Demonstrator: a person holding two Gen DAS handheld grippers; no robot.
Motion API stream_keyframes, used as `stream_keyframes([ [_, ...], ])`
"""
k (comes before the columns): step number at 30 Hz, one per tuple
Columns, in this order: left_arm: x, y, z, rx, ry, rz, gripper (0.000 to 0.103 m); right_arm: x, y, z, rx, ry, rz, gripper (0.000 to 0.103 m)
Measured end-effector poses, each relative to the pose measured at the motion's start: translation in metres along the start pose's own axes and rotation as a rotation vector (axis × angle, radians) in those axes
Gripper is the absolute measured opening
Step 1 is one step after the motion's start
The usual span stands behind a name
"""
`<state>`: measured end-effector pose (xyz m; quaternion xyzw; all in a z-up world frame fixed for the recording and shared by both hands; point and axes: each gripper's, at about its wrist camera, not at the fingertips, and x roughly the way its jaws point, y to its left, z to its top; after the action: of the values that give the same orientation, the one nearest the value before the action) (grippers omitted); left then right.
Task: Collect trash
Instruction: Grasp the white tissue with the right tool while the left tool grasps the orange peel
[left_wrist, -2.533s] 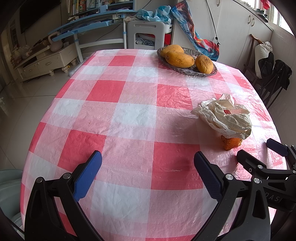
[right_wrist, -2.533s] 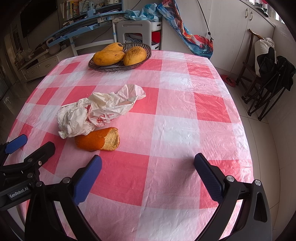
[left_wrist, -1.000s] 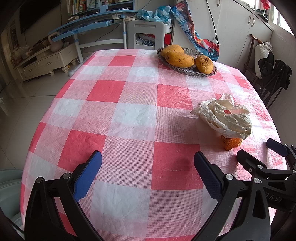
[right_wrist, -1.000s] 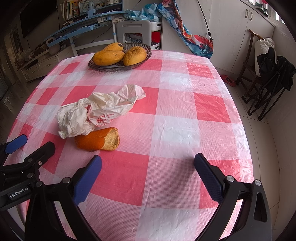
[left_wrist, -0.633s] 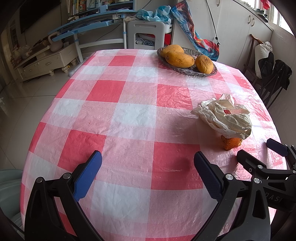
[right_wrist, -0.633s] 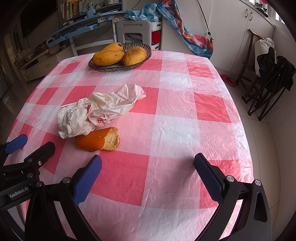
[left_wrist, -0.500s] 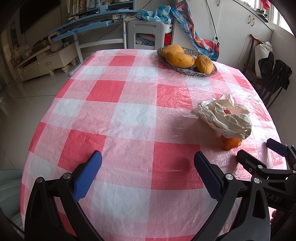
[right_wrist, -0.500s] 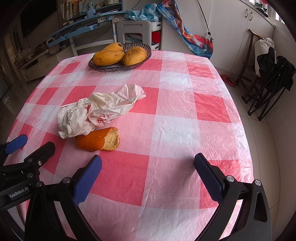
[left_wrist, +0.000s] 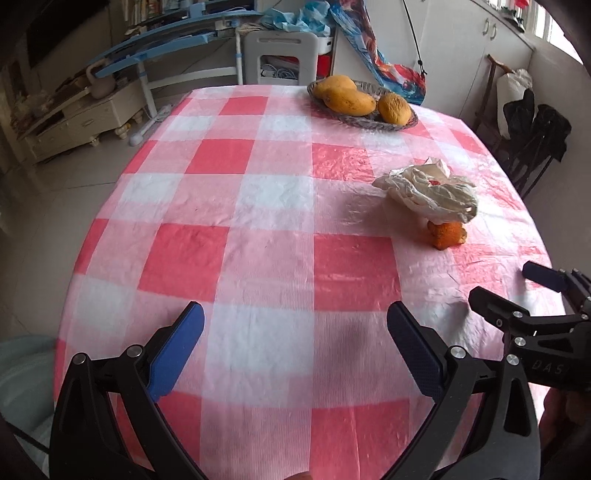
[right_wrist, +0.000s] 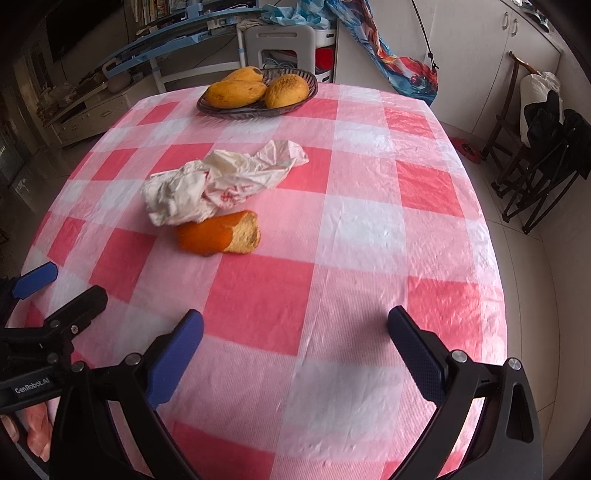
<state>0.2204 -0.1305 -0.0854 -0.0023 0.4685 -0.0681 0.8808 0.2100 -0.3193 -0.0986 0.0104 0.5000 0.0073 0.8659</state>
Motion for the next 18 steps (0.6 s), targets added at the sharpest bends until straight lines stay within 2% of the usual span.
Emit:
stream_keyframes([
  [4,-0.038,0.012,-0.017,-0.019,-0.063,-0.016,0.096,-0.026,0.002,-0.012,0.020,-0.057,0.021,0.096],
  [9,-0.084,0.009,-0.027,0.043,-0.134,-0.006,0.096,-0.057,0.006,-0.021,0.042,-0.181,0.067,0.096],
  [13,-0.103,0.013,-0.032,0.049,-0.145,-0.056,0.096,-0.069,0.022,-0.001,-0.031,-0.277,0.070,0.096],
  [16,-0.103,0.015,-0.033,0.044,-0.138,-0.071,0.096,-0.056,0.036,0.033,-0.102,-0.253,0.055,0.096],
  [18,-0.099,0.018,-0.031,0.026,-0.132,-0.085,0.096,-0.035,0.046,0.057,-0.162,-0.188,0.024,0.095],
])
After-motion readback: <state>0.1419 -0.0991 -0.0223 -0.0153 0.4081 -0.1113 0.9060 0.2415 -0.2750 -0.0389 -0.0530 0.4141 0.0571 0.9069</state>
